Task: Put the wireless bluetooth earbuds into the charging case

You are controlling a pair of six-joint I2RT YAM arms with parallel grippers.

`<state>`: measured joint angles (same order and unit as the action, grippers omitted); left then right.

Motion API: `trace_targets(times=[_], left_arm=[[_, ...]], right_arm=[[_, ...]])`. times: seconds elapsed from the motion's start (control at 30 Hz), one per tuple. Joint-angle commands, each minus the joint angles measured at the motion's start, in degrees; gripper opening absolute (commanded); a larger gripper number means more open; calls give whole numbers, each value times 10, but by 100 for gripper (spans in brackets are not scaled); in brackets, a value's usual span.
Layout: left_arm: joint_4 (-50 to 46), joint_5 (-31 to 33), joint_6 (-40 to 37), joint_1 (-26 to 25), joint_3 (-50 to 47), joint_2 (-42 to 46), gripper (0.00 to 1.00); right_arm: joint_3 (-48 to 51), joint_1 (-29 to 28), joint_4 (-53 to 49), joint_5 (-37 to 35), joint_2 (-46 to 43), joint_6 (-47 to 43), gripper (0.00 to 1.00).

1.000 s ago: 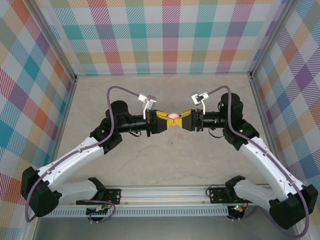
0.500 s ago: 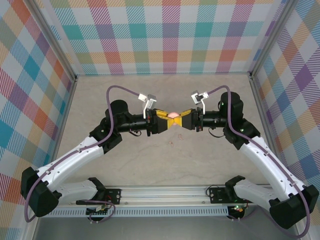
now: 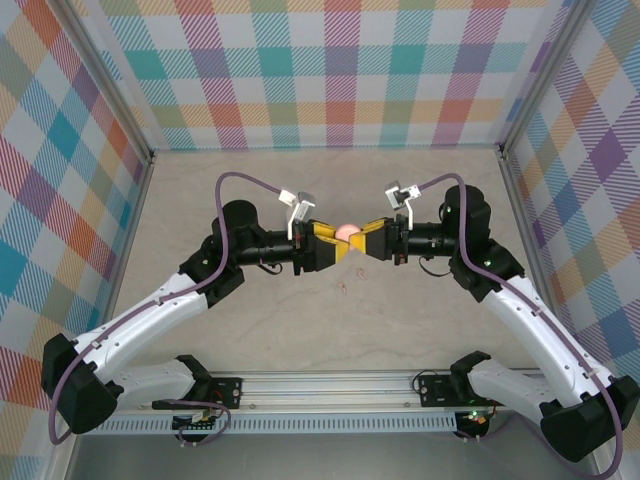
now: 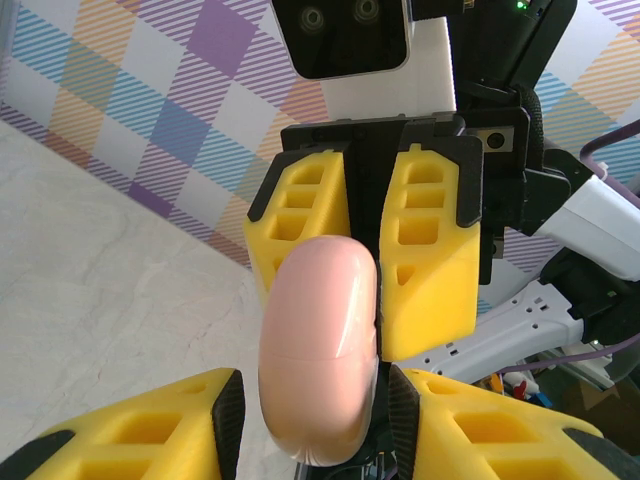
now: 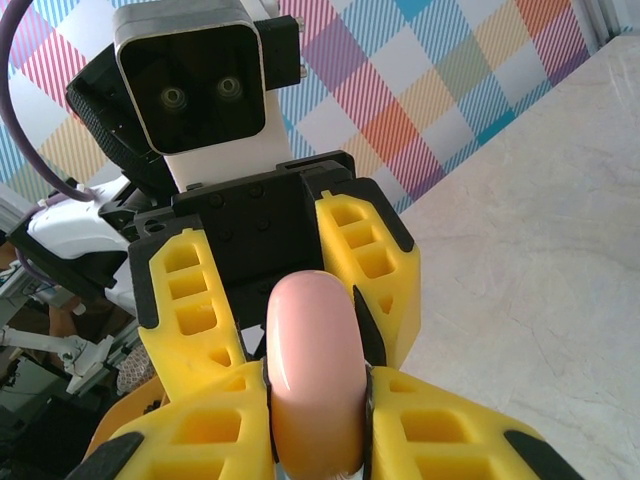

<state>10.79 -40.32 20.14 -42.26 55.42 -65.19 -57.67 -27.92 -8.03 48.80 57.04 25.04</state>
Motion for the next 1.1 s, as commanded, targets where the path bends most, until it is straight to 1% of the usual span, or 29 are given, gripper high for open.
trace_targets(times=[0.0,0.33,0.53,0.7,0.83,0.9,0.97,1.0,1.07], left_arm=[[30,-19,8,-9,13,-2,44],[35,-20,9,-12,14,-6,40],[37,-20,10,-12,16,-7,37],[35,-19,10,-13,17,-7,25],[30,-18,6,-13,16,-7,15],[26,-14,2,-12,15,-7,8],[20,-10,-1,-13,15,-6,7],[18,-8,-3,-13,15,-5,7],[15,-6,-5,-13,14,-3,7]], right_arm=[[-18,-5,4,23,-3,-8,20],[-21,-11,-7,37,4,-20,21],[-26,-15,-37,45,8,-44,21],[-38,-20,-84,56,16,-76,22],[-42,-21,-99,38,12,-85,26],[-43,-21,-101,25,6,-85,29],[-44,-21,-107,2,-2,-85,36],[-43,-21,-108,-11,-7,-84,37],[-41,-21,-109,-36,-18,-84,41]])
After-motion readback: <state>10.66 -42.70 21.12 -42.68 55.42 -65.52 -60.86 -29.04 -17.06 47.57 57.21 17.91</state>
